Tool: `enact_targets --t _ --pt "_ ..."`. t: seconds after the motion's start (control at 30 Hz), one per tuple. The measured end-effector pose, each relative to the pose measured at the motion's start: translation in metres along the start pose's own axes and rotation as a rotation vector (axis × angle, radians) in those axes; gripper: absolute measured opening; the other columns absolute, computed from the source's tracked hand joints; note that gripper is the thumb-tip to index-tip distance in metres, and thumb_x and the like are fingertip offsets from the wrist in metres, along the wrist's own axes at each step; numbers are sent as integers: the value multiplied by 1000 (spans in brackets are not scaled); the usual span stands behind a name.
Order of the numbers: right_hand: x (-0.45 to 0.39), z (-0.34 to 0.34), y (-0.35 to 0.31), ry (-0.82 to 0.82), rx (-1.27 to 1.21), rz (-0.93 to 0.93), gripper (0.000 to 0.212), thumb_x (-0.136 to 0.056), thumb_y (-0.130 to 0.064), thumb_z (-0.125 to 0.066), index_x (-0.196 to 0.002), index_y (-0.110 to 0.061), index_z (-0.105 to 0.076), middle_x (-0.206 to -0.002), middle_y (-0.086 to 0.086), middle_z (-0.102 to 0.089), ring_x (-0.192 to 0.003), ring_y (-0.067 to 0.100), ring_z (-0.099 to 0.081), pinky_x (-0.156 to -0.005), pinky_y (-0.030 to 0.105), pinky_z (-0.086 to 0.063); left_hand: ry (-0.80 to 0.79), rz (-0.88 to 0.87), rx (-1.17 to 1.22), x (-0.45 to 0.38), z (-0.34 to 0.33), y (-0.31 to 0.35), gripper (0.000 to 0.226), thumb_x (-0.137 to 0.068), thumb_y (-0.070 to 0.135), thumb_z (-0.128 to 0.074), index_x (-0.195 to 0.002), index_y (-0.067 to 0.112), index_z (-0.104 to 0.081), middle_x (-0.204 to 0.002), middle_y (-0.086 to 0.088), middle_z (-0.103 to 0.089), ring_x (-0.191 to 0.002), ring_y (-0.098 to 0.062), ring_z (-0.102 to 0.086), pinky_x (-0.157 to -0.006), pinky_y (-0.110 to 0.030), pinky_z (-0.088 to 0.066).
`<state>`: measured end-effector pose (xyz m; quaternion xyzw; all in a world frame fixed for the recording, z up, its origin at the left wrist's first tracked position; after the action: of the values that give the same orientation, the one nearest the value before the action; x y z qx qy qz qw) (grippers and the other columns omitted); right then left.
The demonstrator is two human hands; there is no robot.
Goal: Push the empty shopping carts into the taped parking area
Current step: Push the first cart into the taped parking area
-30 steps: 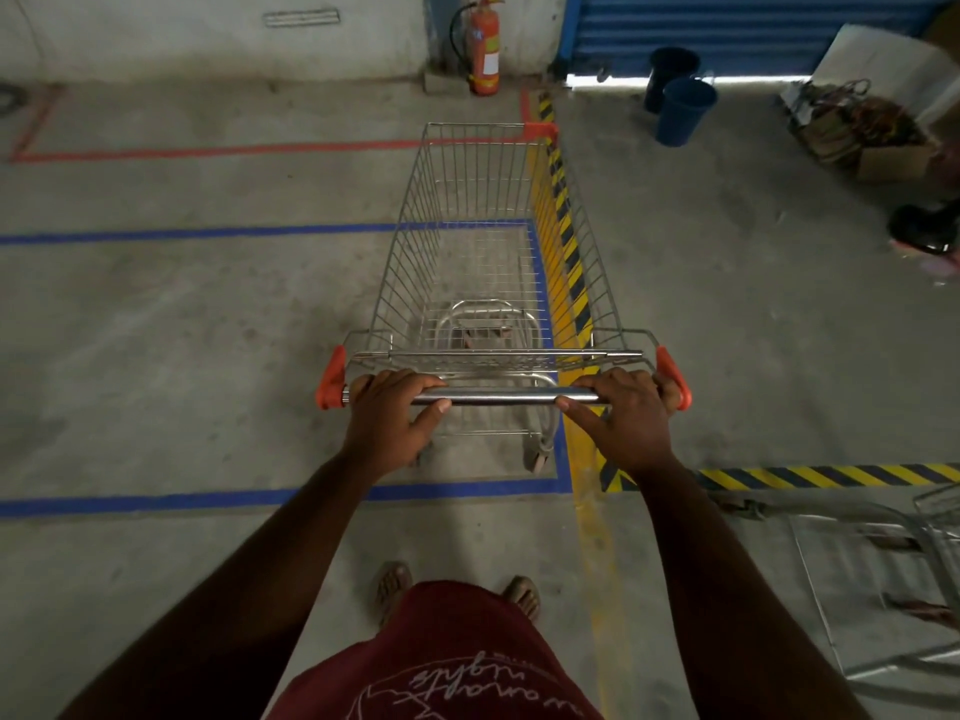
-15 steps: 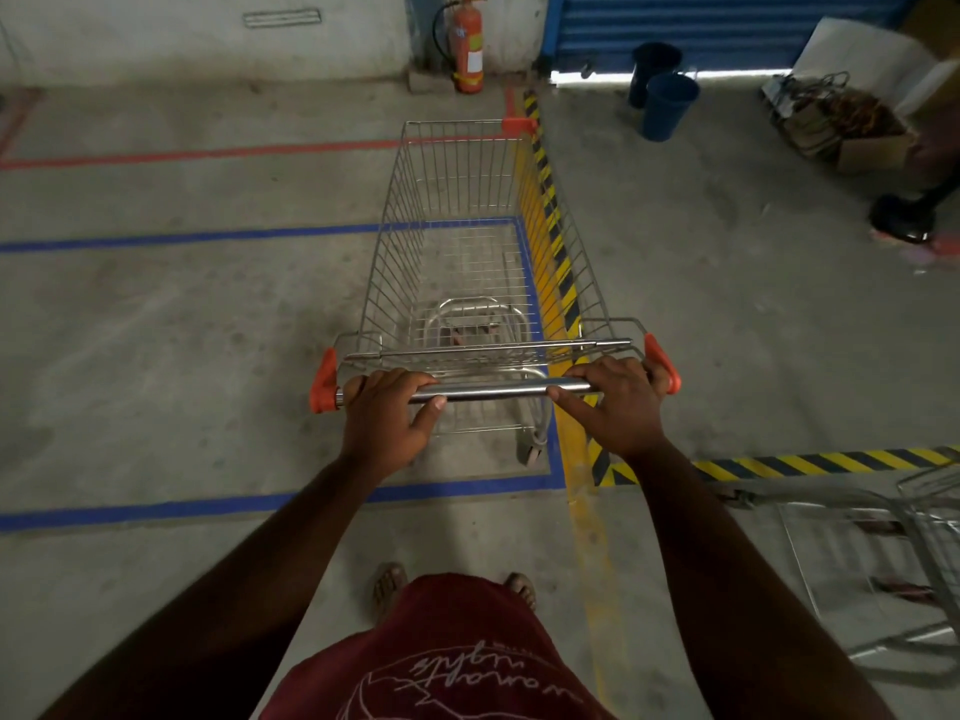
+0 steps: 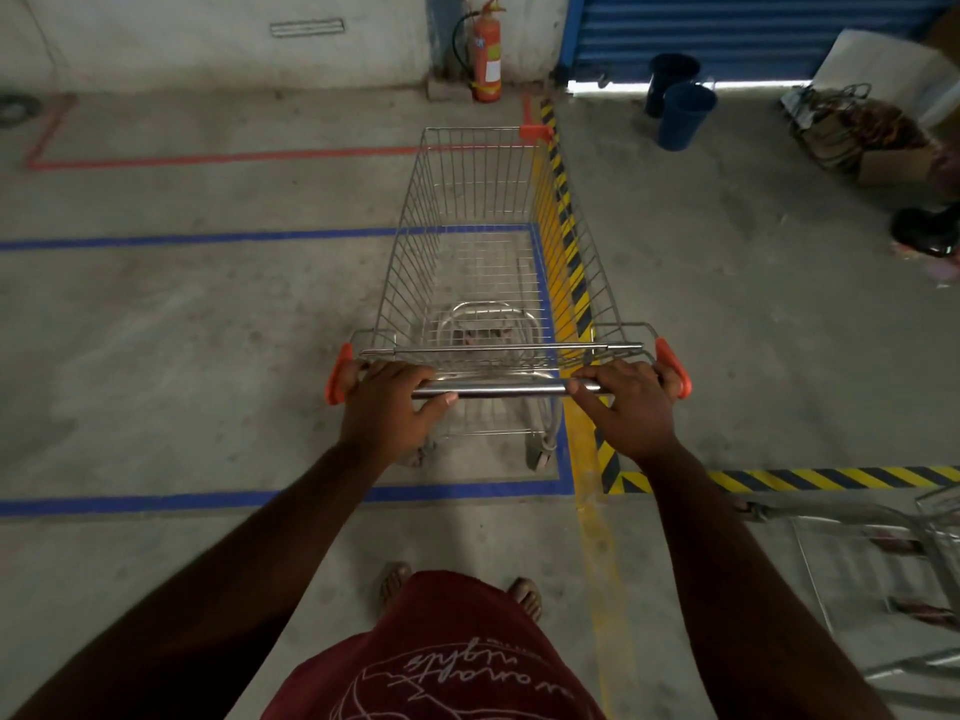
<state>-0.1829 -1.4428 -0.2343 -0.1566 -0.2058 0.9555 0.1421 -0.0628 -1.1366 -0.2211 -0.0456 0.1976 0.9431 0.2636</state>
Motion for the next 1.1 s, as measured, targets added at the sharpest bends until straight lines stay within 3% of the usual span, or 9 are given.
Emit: enact_targets --t 0.07,0.17,0.27,0.47,0.67,0.77,0.93,1.1 --pt "1 0 0 6 7 -9 45 -96 -71 -46 -105 -39 -76 -98 -13 -72 -101 21 -63 -106 56 -36 132 11 -148 10 10 -7 49 -82 72 -68 -104 29 -76 -97 10 -75 -114 -19 -65 -115 -46 -29" --pt "3 1 -2 13 3 -14 42 -95 -69 -50 -103 -38 -77 -98 -12 -73 -102 22 -64 -107 58 -35 202 -16 -172 22 13 -20 47 -88 71 -61 -110 31 -72 -96 6 -76 -138 -28 -46 -110 -41 -26" --pt "7 2 -6 22 1 -33 42 -94 -67 -52 -101 -35 -78 -97 -11 -74 -103 24 -65 -108 58 -34 220 -40 -148 24 14 -26 53 -94 75 -43 -110 32 -69 -93 6 -75 -134 -23 -43 -109 -40 -27" --pt "15 2 -12 8 13 -68 34 -93 -60 -59 -98 -33 -79 -94 -11 -72 -104 23 -63 -109 56 -31 187 20 -102 33 11 -28 47 -89 69 -54 -106 30 -72 -91 9 -73 -143 -28 -43 -111 -41 -27" --pt "18 9 -7 -32 -24 -83 47 -91 -66 -51 -99 -30 -80 -96 -11 -72 -105 21 -62 -108 56 -33 248 21 -31 46 14 -13 44 -89 69 -56 -102 29 -71 -86 10 -71 -127 -20 -44 -113 -45 -26" --pt "20 11 -10 -43 -54 -76 51 -90 -66 -50 -98 -27 -81 -94 -8 -73 -102 23 -62 -104 58 -37 239 22 -37 52 13 -11 38 -86 62 -64 -104 29 -71 -88 10 -70 -132 -24 -44 -114 -50 -29" --pt "30 8 -15 -63 -34 -79 41 -92 -62 -58 -101 -29 -80 -94 -10 -71 -102 21 -61 -106 59 -36 226 -9 -59 58 12 -19 40 -90 63 -61 -105 27 -71 -87 10 -68 -127 -30 -58 -115 -52 -30" --pt "38 6 -22 -39 -33 -77 48 -92 -67 -50 -101 -30 -79 -95 -11 -70 -101 21 -62 -106 58 -36 244 -16 -47 58 13 -28 39 -88 65 -61 -106 31 -70 -91 11 -69 -142 -28 -43 -113 -45 -26"
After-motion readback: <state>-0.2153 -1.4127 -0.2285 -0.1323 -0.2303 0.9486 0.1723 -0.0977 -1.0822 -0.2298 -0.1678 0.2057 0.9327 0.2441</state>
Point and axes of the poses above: each hand's wrist, its own x-axis away from the middle knuckle, its own z-axis out of the back of the hand, y = z × x, the point moved 8 cm from there along -x, towards the middle knuckle
